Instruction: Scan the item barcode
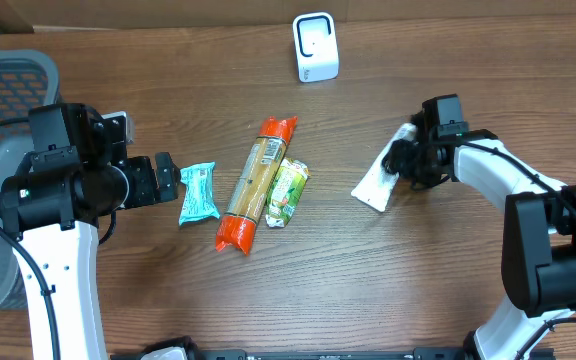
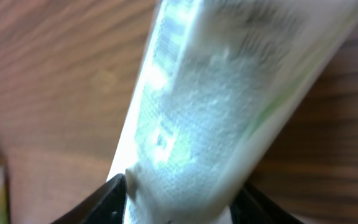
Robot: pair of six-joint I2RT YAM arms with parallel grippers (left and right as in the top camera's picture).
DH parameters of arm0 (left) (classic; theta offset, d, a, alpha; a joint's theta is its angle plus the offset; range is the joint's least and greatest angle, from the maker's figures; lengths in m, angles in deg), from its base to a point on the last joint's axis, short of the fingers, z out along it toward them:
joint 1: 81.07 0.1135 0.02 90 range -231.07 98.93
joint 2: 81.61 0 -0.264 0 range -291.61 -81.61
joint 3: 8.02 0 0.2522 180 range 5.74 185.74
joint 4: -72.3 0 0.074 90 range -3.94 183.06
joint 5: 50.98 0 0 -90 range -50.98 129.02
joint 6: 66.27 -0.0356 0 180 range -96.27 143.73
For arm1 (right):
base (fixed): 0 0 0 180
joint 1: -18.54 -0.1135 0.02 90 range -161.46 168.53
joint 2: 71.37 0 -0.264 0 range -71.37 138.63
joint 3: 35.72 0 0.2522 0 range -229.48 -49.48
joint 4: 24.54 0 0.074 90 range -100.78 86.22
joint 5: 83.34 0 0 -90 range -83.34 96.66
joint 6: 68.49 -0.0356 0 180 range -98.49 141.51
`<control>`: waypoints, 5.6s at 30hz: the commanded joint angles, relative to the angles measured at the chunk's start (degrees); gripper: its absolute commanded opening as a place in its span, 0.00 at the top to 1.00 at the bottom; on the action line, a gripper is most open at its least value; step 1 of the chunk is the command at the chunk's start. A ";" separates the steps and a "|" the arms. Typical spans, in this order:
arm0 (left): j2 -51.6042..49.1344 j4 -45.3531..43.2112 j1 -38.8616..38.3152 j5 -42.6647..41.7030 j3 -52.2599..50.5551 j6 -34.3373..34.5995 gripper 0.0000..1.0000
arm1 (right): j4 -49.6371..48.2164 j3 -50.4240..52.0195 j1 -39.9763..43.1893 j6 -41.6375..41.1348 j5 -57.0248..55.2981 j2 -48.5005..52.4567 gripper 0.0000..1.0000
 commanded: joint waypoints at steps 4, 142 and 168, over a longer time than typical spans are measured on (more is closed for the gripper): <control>0.15 -0.17 -0.39 0.33 1.16 -0.22 0.00 | 8.68 0.17 -4.37 18.08 5.99 2.14 0.27; 0.15 -0.17 -0.39 0.33 1.16 -0.22 0.00 | 1.57 11.93 7.13 5.81 21.20 -0.63 0.96; 0.15 -0.17 -0.39 0.33 1.16 -0.22 0.00 | 37.13 -10.05 0.55 46.64 52.19 -9.84 0.96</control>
